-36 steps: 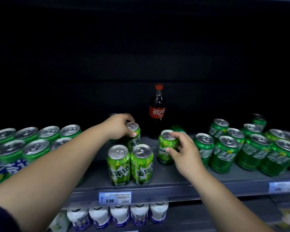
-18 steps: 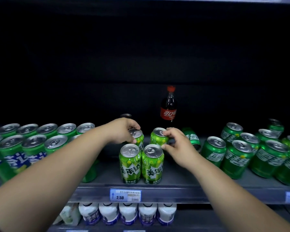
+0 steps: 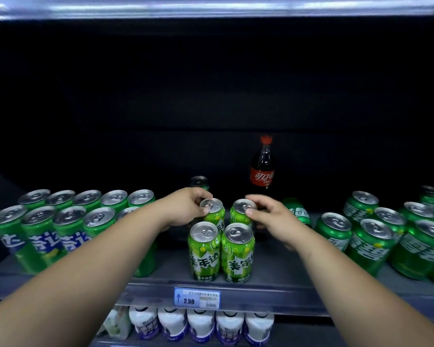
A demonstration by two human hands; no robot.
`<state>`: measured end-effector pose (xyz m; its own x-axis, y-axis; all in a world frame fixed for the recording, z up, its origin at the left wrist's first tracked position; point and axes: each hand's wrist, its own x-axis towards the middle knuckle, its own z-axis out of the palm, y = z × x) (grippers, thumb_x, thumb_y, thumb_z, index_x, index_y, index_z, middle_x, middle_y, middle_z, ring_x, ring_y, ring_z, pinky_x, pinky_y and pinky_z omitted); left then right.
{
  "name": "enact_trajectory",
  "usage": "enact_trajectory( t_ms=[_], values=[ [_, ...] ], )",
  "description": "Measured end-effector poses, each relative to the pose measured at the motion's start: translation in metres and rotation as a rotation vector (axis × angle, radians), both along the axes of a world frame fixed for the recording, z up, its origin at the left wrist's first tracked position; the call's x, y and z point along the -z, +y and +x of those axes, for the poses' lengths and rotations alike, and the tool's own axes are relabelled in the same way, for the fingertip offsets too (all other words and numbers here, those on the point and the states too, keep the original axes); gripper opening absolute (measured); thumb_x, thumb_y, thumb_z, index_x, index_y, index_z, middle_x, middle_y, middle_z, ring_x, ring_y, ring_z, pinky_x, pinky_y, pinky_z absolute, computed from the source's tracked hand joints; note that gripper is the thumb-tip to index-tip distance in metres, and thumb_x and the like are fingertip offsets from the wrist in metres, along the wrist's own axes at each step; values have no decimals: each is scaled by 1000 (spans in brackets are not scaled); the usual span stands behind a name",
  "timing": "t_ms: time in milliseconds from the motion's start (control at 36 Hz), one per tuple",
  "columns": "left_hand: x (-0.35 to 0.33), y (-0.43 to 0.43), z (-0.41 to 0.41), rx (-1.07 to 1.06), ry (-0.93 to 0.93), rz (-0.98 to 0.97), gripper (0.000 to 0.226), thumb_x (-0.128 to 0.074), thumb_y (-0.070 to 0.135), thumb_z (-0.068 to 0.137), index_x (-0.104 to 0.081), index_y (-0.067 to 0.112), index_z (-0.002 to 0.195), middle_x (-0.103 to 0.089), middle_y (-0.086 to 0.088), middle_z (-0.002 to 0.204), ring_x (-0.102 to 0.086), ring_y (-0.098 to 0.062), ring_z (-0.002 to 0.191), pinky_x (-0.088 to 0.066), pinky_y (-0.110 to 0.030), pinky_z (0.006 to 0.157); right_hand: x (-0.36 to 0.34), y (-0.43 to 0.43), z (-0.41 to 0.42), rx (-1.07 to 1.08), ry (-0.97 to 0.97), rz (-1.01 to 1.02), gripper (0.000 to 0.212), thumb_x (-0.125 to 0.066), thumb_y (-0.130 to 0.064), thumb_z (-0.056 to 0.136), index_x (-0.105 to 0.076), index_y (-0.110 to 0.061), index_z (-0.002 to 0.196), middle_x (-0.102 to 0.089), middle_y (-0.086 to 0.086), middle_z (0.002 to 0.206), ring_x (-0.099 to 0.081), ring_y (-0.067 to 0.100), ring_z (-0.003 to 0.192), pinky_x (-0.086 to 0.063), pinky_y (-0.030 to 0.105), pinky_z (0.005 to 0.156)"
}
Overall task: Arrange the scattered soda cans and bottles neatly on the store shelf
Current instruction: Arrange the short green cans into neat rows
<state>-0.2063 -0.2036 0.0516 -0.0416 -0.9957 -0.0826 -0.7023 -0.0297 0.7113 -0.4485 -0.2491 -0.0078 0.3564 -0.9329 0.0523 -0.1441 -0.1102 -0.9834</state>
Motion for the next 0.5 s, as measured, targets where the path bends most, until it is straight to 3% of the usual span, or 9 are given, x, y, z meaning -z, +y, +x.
enact_trajectory(
  t_ms=[56,167,250,306,389,500],
  values=[
    [-2,1,-2,17,17,23,44,-72,28,87,-59,27,129,-66,6,112,-65,-13,100,-53,-32,93,-1,2,1,-18,-2,30,22,-68,-21,93,-67,-33,112,-74,-4,108,-68,13,95,-52,27,77],
    [-3,-1,-7,16,-81,2,44,-71,29,87,-57,31,129,-62,5,122,-62,-13,104,-50,-32,95,-3,2,2,-14,3,30,17,-66,-22,95,-69,-28,110,-75,-4,101,-68,11,90,-50,25,73],
    [-6,-3,-8,28,-97,30,41,-69,25,88,-58,32,127,-62,5,120,-63,-17,103,-52,-33,92,-2,2,4,-26,37,47,14,-71,-29,91,-67,-31,105,-74,-2,97,-67,16,87,-51,35,74],
    [-9,-3,-7,63,-84,65,40,-68,19,89,-58,32,126,-63,4,118,-64,-19,104,-53,-35,92,-2,5,6,-24,62,51,22,-77,-43,80,-66,-35,98,-72,2,101,-67,20,87,-53,42,75],
    [-13,-3,-5,98,-95,101,40,-65,13,90,-59,33,123,-65,4,118,-64,-20,106,-53,-40,96,-1,8,7,-9,70,45,36,-78,-55,64,-65,-37,92,-70,7,106,-66,22,87,-53,43,74],
    [-17,-3,-1,120,-67,147,37,-67,14,83,-63,37,111,-67,1,114,-64,-26,108,-52,-48,96,-6,13,7,-42,71,64,20,-77,-44,79,-65,-36,94,-69,3,103,-63,16,83,-53,43,75]
  ],
)
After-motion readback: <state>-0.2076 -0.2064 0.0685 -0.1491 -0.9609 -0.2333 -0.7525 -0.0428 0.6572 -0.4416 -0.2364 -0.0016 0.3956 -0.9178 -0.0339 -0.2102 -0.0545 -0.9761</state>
